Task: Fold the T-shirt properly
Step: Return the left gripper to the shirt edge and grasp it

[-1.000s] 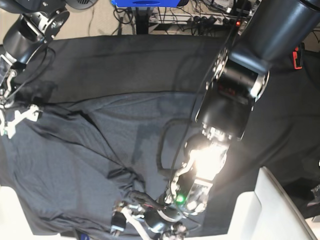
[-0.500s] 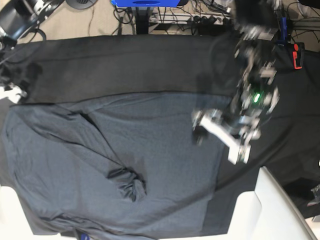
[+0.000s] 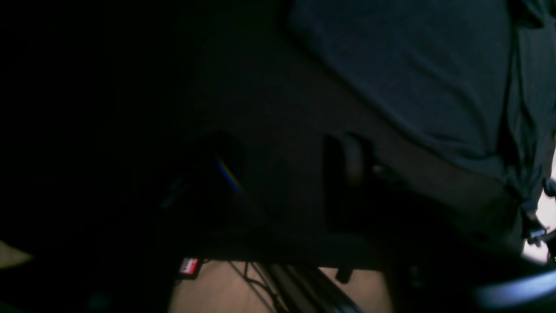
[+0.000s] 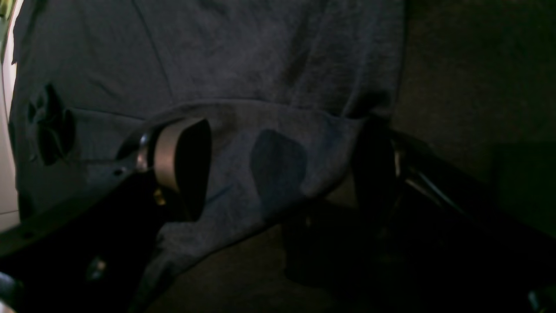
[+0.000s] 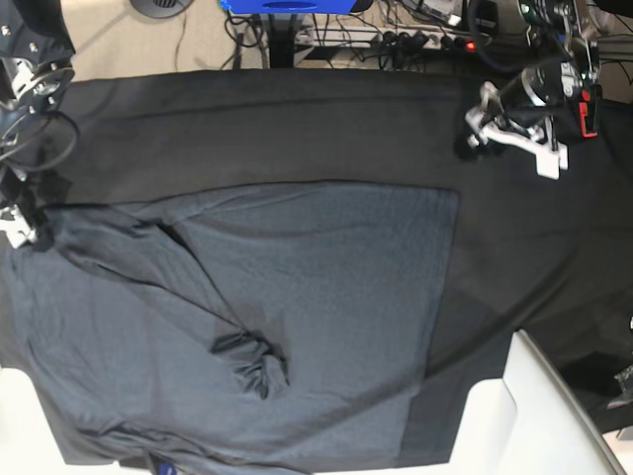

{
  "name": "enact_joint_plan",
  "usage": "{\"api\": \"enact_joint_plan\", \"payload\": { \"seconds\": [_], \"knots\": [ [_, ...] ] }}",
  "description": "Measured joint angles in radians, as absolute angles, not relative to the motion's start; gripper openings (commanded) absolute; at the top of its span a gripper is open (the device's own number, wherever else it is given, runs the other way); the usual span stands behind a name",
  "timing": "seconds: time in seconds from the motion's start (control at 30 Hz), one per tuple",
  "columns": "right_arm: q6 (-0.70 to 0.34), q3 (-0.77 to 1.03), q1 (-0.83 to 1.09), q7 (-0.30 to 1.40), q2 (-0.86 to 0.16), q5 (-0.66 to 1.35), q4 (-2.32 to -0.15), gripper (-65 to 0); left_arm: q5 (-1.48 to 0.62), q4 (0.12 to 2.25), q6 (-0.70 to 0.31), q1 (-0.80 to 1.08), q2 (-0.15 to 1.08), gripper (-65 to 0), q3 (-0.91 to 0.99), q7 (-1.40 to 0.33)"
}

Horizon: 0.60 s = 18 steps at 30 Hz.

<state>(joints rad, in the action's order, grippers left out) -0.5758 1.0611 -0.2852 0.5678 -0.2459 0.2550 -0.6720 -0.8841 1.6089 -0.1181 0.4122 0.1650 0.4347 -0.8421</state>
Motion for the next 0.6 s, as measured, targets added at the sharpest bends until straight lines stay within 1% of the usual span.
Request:
{"api": "enact_joint_plan", "payload": {
  "seconds": [0.1, 0.2, 0.23, 0.27, 0.3, 0.4, 0.43, 0.47, 0.53, 0.6],
  "knots": [
    [-0.574, 1.060, -0.291, 0.567, -0.242, 0.255, -0.672, -17.6, -0.899, 1.610, -0.126, 0.401, 0.158, -34.9, 0.429, -0.838],
    [-0.573, 1.061, -0.290, 0.560, -0.238, 0.255, -0.671, -17.9, -0.891, 1.610, -0.122, 0.408, 0.159, -25.8, 0.432, -0.839],
    [-0.574, 1.061, -0.290, 0.560, -0.237, 0.255, -0.671, -20.1, -0.891, 1.610, -0.122, 0.408, 0.159, -22.4, 0.432, -0.839],
    [-0.574, 1.061, -0.291, 0.560, -0.238, 0.255, -0.669, -24.3, -0.892, 1.610, -0.123, 0.406, 0.155, -18.8, 0.432, -0.838],
    [-0.572, 1.061, -0.291, 0.561, -0.238, 0.253, -0.667, -30.5, -0.892, 1.610, -0.124, 0.403, 0.152, -14.8, 0.432, -0.838],
    [-0.565, 1.062, -0.288, 0.584, -0.232, 0.236, -0.663, -57.5, -0.899, 1.599, -0.124, 0.401, 0.147, -2.6, 0.431, -0.838],
    [-0.564, 1.063, -0.287, 0.589, -0.229, 0.233, -0.661, -65.0, -0.897, 1.585, -0.123, 0.399, 0.147, 0.0, 0.432, -0.839],
    [-0.561, 1.063, -0.285, 0.591, -0.227, 0.233, -0.659, -65.0, -0.891, 1.568, -0.123, 0.392, 0.141, 0.0, 0.434, -0.839],
    [-0.562, 1.063, -0.285, 0.594, -0.227, 0.233, -0.659, -62.7, -0.892, 1.533, -0.121, 0.373, 0.124, 0.0, 0.439, -0.835],
    [-0.562, 1.063, -0.284, 0.594, -0.227, 0.233, -0.659, -64.8, -0.896, 1.494, -0.124, 0.354, 0.111, 0.0, 0.439, -0.835]
  ]
}}
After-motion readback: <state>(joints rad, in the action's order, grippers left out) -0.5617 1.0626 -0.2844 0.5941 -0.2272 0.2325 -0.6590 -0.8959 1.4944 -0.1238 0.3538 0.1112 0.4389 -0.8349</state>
